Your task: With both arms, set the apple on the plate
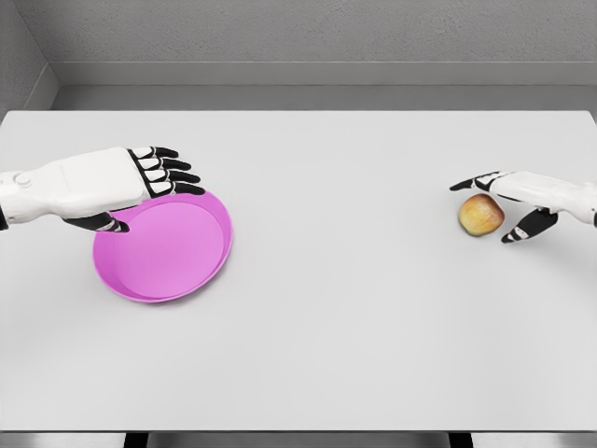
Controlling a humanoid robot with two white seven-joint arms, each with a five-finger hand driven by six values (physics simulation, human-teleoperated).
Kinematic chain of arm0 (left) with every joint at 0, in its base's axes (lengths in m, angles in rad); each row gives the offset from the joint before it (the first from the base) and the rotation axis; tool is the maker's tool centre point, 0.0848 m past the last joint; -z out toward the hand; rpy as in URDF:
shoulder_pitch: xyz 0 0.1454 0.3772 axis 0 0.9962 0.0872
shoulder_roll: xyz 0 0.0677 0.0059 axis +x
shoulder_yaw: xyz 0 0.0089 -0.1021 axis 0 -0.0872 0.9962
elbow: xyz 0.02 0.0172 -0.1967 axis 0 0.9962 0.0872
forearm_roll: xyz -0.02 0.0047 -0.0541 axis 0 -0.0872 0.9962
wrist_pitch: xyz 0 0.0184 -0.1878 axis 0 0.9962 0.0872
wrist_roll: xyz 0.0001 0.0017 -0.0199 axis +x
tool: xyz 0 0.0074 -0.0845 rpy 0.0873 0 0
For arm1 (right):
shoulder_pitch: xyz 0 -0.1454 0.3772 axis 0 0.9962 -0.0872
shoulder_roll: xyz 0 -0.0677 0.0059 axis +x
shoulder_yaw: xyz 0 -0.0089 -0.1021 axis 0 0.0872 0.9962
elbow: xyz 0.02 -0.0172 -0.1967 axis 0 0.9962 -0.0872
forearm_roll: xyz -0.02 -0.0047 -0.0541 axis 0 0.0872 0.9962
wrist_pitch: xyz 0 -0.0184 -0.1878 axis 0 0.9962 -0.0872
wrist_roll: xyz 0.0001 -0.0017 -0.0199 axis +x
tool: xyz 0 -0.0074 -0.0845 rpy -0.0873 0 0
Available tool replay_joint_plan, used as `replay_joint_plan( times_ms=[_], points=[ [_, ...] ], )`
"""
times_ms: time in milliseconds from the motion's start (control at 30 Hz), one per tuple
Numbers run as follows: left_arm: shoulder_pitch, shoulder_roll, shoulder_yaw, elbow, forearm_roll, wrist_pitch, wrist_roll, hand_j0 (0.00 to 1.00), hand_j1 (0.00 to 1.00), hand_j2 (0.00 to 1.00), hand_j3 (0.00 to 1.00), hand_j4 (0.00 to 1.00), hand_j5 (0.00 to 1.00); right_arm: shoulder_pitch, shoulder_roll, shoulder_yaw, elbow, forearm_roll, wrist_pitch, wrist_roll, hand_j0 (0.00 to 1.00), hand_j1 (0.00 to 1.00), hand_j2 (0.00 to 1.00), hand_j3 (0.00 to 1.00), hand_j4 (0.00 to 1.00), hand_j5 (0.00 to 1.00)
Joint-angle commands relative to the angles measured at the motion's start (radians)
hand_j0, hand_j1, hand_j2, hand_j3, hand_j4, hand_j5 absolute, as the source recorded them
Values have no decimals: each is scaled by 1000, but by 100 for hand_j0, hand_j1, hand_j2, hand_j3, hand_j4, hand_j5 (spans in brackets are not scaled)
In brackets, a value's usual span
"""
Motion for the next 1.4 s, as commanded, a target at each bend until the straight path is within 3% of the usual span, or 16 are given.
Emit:
replay_joint_plan(
  times_ms=[0, 233, 800, 1100, 1200, 1300, 1367],
  points=[
    [0, 2, 1, 0, 5, 2, -1, 100, 100, 100, 100, 100, 100, 0, 14, 0, 9, -1, 3, 0, 91, 91, 91, 91, 91, 91],
    [0, 2, 1, 0, 7, 2, 1, 100, 100, 100, 100, 100, 100, -6, 17, 0, 15, 10, 3, 0, 86, 86, 86, 86, 86, 86],
    [0, 2, 1, 0, 5, 2, 1, 100, 100, 100, 100, 100, 100, -21, 20, -6, 52, 5, 3, 0, 60, 60, 60, 60, 60, 60],
    [0, 3, 1, 0, 5, 2, 1, 100, 100, 100, 100, 100, 100, -21, 37, -11, 50, -10, 3, 0, 56, 56, 56, 56, 56, 56],
    [0, 3, 1, 0, 7, 2, 1, 100, 100, 100, 100, 100, 100, -26, 37, -11, 50, -79, 3, 0, 56, 56, 56, 56, 56, 56],
    [0, 3, 1, 0, 5, 2, 1, 100, 100, 100, 100, 100, 100, -28, 37, -11, 19, -124, 3, 0, 53, 53, 53, 53, 53, 53],
    [0, 5, 1, 0, 5, 2, 1, 100, 100, 100, 100, 100, 100, -29, 51, -6, -83, -125, 3, 0, 51, 51, 51, 51, 51, 51]
  ],
)
